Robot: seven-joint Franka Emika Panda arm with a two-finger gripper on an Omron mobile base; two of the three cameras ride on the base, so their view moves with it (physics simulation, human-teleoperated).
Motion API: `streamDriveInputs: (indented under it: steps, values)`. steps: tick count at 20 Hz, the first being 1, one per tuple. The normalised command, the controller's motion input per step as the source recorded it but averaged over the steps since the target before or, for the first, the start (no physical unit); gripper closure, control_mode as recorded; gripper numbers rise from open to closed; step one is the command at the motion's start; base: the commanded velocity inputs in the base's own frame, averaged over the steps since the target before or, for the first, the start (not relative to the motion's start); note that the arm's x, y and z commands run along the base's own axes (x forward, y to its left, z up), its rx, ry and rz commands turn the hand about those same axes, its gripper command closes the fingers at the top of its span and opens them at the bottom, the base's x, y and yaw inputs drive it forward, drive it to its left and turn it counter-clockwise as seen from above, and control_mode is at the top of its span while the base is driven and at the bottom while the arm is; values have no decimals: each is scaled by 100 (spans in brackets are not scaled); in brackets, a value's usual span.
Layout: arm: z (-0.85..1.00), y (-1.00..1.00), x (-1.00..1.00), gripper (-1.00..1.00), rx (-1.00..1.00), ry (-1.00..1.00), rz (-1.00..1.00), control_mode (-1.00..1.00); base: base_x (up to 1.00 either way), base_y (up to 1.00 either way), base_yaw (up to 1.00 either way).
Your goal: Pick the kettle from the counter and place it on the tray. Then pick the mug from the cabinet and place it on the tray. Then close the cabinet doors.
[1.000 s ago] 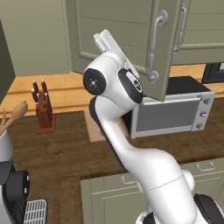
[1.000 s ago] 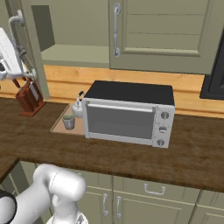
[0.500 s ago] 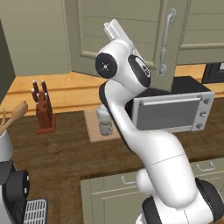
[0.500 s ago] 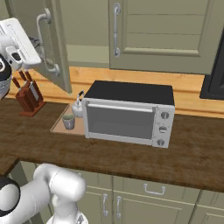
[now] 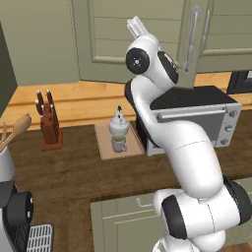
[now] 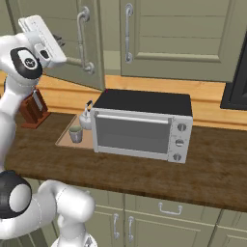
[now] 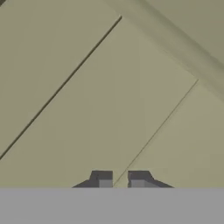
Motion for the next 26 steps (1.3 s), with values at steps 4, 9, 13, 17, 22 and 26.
streamDriveInputs:
  steps: [4,9,13,17,22,26]
  values:
    - [0,-41,76,100,0,0,15,-100,0,0,0]
    - [0,-35,76,100,0,0,15,-100,0,0,0]
    - [0,-27,78,100,0,0,15,-100,0,0,0]
    - [0,-27,64,100,0,0,13,-100,0,0,0]
    - [0,-27,54,100,3,0,10,-100,0,0,0]
    - [0,-28,39,100,8,4,9,-100,0,0,0]
